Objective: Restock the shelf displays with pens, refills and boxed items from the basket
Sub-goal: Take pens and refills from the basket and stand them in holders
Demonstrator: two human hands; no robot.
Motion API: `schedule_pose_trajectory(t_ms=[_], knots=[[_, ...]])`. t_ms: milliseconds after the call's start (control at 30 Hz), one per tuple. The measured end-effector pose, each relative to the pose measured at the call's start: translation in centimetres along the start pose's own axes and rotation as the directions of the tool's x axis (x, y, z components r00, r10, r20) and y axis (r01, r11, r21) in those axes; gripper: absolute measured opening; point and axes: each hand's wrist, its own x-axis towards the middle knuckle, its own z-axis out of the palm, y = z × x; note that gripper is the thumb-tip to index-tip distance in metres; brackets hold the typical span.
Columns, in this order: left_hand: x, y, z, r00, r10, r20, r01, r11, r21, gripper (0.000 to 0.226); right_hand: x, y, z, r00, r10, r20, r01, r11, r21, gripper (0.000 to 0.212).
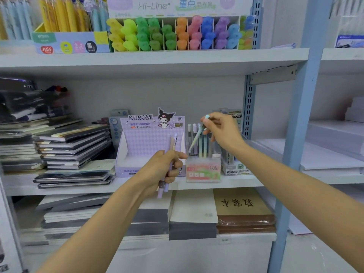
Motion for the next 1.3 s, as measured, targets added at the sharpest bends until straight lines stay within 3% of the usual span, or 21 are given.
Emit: schedule_pose_trajectory(t_ms=[300, 400, 500, 633, 767, 900, 1000, 1100, 1200, 1300], knots=[[0.0, -0.8, -0.7, 0.987, 0.147, 0.064, -0.149, 0.988, 0.028, 0.035, 1.0, 0.8, 1.2, 0.982, -0.129, 0.137, 0.170, 0.920, -0.353, 0.023], [0.1, -1.1, -0.9, 0.986, 0.159, 0.042, -0.161, 0.985, 0.060, 0.033, 1.4, 0.7, 1.5, 0.977, -0.121, 0.173, 0.179, 0.910, -0.373, 0.020], [0.2, -1.4, -0.9, 0.992, 0.125, 0.035, -0.126, 0.992, 0.025, 0.030, 1.3, 0.5, 2.1, 0.978, -0.161, 0.135, 0.197, 0.925, -0.324, 0.020], [0.4, -1.6, -0.9, 0.994, 0.100, 0.033, -0.100, 0.995, 0.000, 0.029, 1.7, 0.8, 2.9, 0.967, -0.252, 0.046, 0.247, 0.873, -0.421, 0.010], [0.3, -1.4, -0.9, 0.989, 0.131, 0.064, -0.132, 0.991, 0.002, 0.032, 2.1, 1.2, 3.1, 0.981, -0.188, 0.051, 0.189, 0.850, -0.493, 0.009], [0.1, -1.2, -0.5, 0.986, 0.145, 0.082, -0.148, 0.988, 0.036, 0.035, 1.9, 0.7, 2.5, 0.989, -0.086, 0.121, 0.139, 0.823, -0.551, 0.022], [-0.2, -1.0, -0.2, 0.984, 0.149, 0.094, -0.155, 0.986, 0.063, 0.038, 0.7, -0.2, 1.9, 0.990, -0.091, 0.111, 0.121, 0.945, -0.305, 0.034], [-0.4, -0.8, 0.4, 0.983, 0.147, 0.106, -0.156, 0.985, 0.074, 0.039, -0.9, -1.4, 1.2, 0.949, -0.014, 0.316, -0.039, 0.986, 0.163, 0.032], [-0.6, -0.4, 1.0, 0.979, 0.156, 0.133, -0.168, 0.982, 0.084, 0.041, -1.9, -1.8, 0.9, 0.891, -0.018, 0.453, -0.114, 0.958, 0.264, 0.019], [-0.7, -0.1, 1.2, 0.981, 0.162, 0.106, -0.169, 0.983, 0.068, 0.043, -1.7, -1.8, 0.0, 0.942, 0.027, 0.335, -0.148, 0.928, 0.342, 0.006]])
